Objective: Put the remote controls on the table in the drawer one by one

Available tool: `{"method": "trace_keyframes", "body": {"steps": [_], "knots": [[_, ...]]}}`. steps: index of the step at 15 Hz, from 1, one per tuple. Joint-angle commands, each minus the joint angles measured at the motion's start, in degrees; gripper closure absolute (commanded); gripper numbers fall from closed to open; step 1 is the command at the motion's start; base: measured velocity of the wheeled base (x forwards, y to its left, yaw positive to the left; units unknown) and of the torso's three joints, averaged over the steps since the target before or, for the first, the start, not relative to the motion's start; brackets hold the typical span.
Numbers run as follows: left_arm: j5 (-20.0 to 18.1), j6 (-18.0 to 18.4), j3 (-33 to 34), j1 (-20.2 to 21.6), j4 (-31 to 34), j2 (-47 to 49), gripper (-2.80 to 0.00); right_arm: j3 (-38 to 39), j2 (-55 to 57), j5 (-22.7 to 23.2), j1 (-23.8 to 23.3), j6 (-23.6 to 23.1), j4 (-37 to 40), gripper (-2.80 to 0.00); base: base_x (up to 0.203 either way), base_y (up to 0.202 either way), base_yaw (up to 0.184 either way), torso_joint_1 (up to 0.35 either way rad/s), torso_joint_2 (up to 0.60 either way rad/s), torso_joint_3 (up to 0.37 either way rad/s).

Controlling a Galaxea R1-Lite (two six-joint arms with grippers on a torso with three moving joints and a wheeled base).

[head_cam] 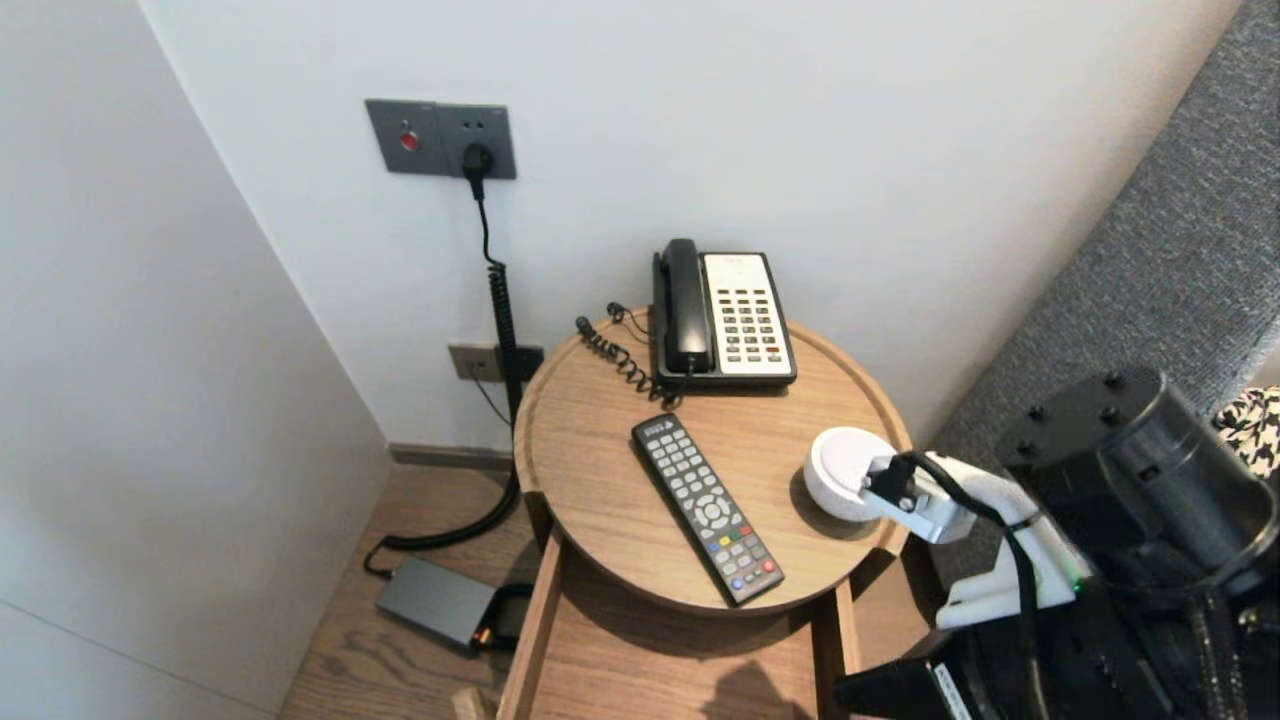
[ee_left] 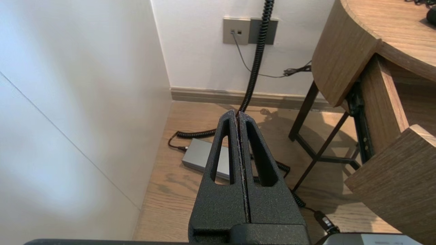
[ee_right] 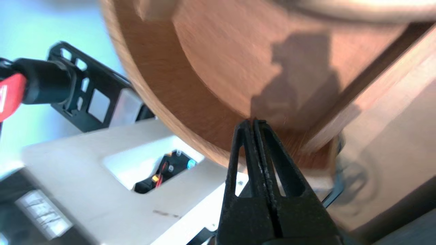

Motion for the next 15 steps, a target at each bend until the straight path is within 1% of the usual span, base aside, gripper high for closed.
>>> {"method": "trace_keyframes", "body": {"steps": [1, 2, 4, 7, 8, 10, 12, 13, 15], "knots": [[0.0, 0.0, 0.7, 0.0, 0.0, 0.0, 0.0, -7.8, 1.2, 0.2, -2.1, -2.5, 1.4, 0.0, 0.0, 0.0, 0.0, 0.0, 0.0, 0.0], [0.0, 0.0, 0.7, 0.0, 0.0, 0.0, 0.0, -10.2, 2.2, 0.5, -3.2, -4.2, 1.6, 0.0, 0.0, 0.0, 0.0, 0.0, 0.0, 0.0], [0.0, 0.0, 0.7, 0.0, 0.0, 0.0, 0.0, -13.7, 4.8, 0.8, -3.3, -9.1, 2.1, 0.0, 0.0, 0.0, 0.0, 0.0, 0.0, 0.0], [0.0, 0.0, 0.7, 0.0, 0.0, 0.0, 0.0, -15.2, 6.6, 0.8, -3.3, -16.3, 2.3, 0.0, 0.0, 0.0, 0.0, 0.0, 0.0, 0.0], [0.0, 0.0, 0.7, 0.0, 0.0, 0.0, 0.0, -15.8, 6.6, 0.8, -3.4, -18.4, 2.6, 0.0, 0.0, 0.0, 0.0, 0.0, 0.0, 0.0], [0.0, 0.0, 0.7, 0.0, 0.0, 0.0, 0.0, -19.1, 9.4, 0.6, -3.8, -21.0, 5.2, 0.0, 0.0, 0.0, 0.0, 0.0, 0.0, 0.0], [0.0, 0.0, 0.7, 0.0, 0.0, 0.0, 0.0, -24.6, 14.3, 0.1, -6.6, -26.2, 7.0, 0.0, 0.0, 0.0, 0.0, 0.0, 0.0, 0.0], [0.0, 0.0, 0.7, 0.0, 0.0, 0.0, 0.0, -27.5, 16.8, -0.2, -7.2, -27.7, 7.3, 0.0, 0.0, 0.0, 0.0, 0.0, 0.0, 0.0], [0.0, 0.0, 0.7, 0.0, 0.0, 0.0, 0.0, -30.4, 19.8, -1.6, -7.2, -28.7, 7.4, 0.0, 0.0, 0.0, 0.0, 0.0, 0.0, 0.0]]}}
